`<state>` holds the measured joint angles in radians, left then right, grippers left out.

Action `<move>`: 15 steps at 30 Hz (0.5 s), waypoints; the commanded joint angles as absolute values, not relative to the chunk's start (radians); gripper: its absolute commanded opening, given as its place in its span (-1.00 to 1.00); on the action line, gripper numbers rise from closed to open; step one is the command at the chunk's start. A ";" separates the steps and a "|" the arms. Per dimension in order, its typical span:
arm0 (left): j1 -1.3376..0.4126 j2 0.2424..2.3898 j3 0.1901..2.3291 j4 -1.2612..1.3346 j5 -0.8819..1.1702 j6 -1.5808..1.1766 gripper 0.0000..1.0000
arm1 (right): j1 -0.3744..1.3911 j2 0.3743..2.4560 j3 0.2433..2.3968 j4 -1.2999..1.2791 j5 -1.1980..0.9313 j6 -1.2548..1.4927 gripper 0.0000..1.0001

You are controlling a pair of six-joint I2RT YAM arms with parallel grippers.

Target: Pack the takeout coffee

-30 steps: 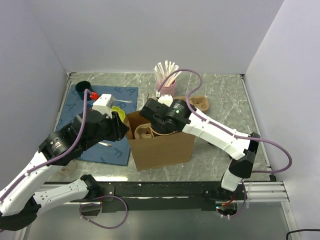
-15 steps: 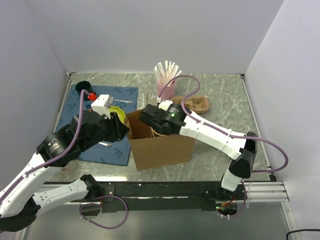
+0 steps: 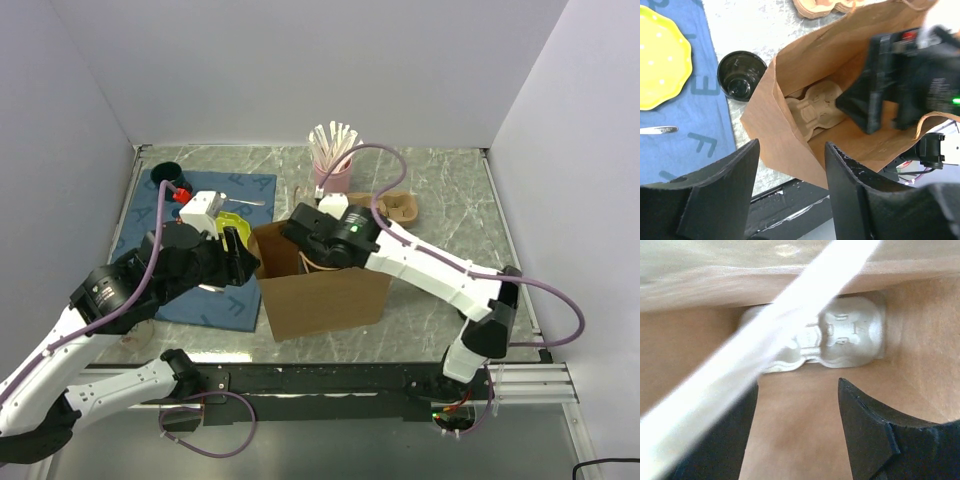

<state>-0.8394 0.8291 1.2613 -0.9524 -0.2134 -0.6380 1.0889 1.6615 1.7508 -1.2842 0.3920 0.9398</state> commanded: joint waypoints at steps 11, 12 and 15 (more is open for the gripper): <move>-0.841 0.882 1.394 -1.032 -0.196 -0.683 0.33 | 1.081 1.384 1.882 -1.237 0.135 0.767 0.45; -0.842 0.890 1.408 -1.045 -0.196 -0.681 0.33 | 1.078 1.373 1.881 -1.211 0.121 0.753 0.45; -0.841 0.907 1.422 -1.048 -0.186 -0.683 0.37 | 1.072 1.347 1.923 -1.212 0.121 0.713 0.45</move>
